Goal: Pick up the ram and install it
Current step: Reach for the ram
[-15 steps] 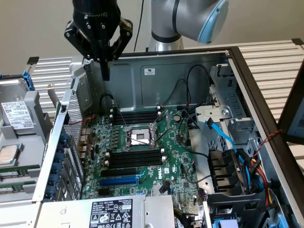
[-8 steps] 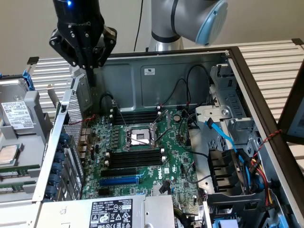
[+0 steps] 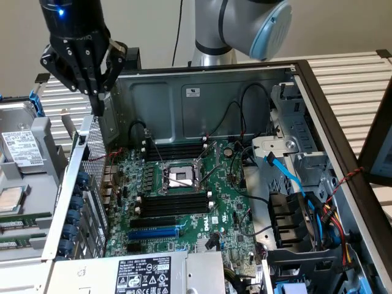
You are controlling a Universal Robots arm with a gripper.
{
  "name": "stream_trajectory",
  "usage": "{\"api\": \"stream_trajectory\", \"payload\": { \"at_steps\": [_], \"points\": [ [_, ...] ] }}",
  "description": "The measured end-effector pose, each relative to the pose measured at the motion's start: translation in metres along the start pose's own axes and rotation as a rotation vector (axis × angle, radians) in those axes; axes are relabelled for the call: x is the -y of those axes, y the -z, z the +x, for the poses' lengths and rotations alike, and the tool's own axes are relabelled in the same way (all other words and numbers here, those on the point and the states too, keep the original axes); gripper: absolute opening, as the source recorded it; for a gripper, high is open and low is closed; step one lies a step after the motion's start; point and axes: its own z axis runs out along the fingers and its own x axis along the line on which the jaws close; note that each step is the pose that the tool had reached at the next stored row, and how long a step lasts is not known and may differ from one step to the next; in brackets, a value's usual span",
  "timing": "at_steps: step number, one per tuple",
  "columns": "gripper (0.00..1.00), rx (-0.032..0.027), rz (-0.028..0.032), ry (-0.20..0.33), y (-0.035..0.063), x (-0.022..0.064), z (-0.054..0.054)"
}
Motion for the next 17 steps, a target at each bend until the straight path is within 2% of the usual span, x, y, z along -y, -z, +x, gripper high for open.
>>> {"api": "stream_trajectory", "payload": {
  "at_steps": [12,17],
  "points": [
    [0.10,-0.0002,0.0000,0.000,-0.0097,0.0014,0.055],
    [0.10,-0.0060,0.0004,-0.001,-0.0110,0.0027,0.077]
  ]
}}
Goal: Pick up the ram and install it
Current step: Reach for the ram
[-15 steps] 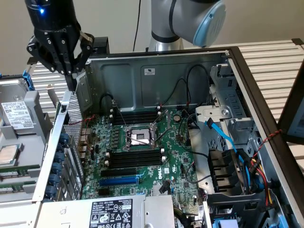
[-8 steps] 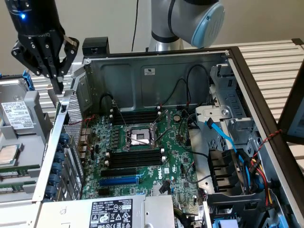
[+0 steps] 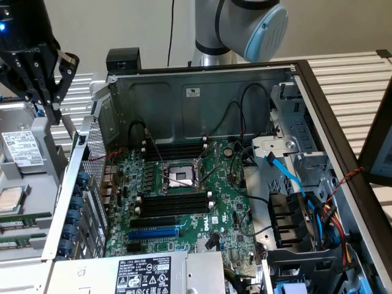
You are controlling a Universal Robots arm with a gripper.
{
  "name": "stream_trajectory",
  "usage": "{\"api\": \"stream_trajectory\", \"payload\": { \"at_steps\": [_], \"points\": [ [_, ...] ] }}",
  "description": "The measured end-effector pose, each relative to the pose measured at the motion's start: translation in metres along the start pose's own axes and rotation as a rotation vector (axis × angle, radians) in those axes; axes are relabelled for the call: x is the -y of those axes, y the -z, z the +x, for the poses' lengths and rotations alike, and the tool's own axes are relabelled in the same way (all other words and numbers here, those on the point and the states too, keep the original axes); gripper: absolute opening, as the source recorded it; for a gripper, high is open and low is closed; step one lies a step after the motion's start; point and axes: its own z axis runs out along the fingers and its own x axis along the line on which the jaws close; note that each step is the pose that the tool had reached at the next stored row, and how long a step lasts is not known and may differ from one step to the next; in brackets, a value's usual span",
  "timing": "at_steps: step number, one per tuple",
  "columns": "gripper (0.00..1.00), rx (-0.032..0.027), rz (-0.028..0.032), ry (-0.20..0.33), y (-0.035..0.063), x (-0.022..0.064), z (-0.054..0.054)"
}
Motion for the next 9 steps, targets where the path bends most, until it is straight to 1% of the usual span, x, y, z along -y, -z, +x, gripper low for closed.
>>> {"api": "stream_trajectory", "payload": {
  "at_steps": [2,6,7,9],
  "points": [
    [0.10,-0.0024,0.0002,0.000,-0.0002,0.0007,0.009],
    [0.10,-0.0043,0.0004,0.000,-0.0006,0.0020,0.027],
    [0.10,-0.0045,0.0004,-0.001,-0.0009,0.0027,0.036],
    [0.10,-0.0045,0.0009,-0.001,-0.0013,0.0034,0.045]
  ]
}}
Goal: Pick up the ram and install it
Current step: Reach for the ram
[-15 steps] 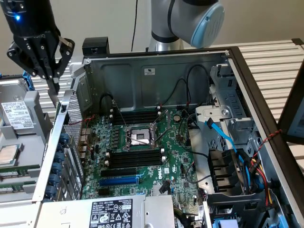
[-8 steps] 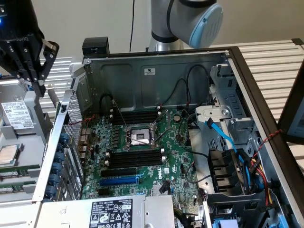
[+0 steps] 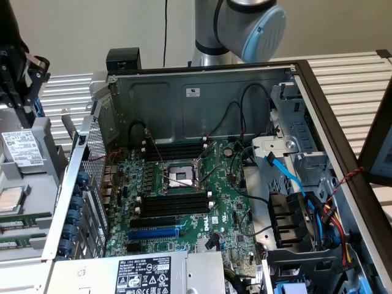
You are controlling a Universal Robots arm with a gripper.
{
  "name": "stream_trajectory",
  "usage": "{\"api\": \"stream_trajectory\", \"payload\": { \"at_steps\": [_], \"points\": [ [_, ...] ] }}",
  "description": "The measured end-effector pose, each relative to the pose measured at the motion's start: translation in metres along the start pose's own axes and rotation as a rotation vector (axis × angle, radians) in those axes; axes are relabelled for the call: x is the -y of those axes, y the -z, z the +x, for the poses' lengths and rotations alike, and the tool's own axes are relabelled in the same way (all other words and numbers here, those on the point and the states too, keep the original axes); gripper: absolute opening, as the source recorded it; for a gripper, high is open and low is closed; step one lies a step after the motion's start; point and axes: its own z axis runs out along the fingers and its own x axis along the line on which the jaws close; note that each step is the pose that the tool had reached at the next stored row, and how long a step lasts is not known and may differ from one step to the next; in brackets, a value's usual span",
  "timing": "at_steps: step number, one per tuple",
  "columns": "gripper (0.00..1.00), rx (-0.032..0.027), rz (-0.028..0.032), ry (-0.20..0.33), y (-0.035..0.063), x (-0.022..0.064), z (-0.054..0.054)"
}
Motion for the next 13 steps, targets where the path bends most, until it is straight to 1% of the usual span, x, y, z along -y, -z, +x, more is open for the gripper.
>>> {"api": "stream_trajectory", "payload": {
  "at_steps": [4,8,12,13],
  "points": [
    [0.10,0.0002,0.0036,0.000,-0.0024,0.0017,0.018],
    [0.10,0.0003,0.0037,0.000,-0.0068,0.0044,0.035],
    [0.10,-0.0013,0.0039,0.000,-0.0085,0.0085,0.047],
    [0.10,-0.0018,0.0042,0.002,-0.0085,0.0091,0.049]
  ]
}}
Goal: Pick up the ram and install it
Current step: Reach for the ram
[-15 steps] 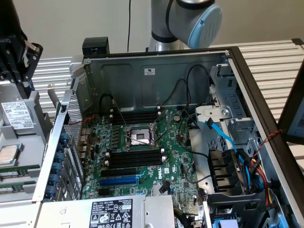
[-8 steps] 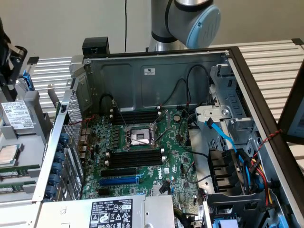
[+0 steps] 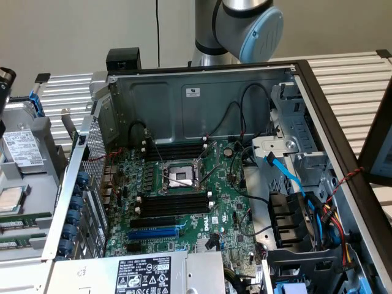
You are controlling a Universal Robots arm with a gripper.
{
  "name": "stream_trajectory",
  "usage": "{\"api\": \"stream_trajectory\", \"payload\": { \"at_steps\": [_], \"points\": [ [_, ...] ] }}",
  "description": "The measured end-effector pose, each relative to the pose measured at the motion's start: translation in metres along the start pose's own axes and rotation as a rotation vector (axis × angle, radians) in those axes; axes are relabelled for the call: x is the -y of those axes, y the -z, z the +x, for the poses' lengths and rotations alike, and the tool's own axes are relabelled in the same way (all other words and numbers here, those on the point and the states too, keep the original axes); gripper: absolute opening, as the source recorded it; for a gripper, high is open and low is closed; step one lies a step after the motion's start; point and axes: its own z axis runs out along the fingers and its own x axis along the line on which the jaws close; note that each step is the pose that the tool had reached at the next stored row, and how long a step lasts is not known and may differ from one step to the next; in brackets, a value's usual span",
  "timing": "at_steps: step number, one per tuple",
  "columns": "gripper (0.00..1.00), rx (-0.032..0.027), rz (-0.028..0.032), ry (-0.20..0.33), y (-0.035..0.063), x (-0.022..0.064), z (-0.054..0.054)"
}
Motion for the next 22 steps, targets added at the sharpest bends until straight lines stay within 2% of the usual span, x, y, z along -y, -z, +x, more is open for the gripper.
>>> {"api": "stream_trajectory", "payload": {
  "at_steps": [22],
  "points": [
    [0.10,-0.0368,0.0490,0.390,-0.0001,0.0002,0.0024]
  ]
}}
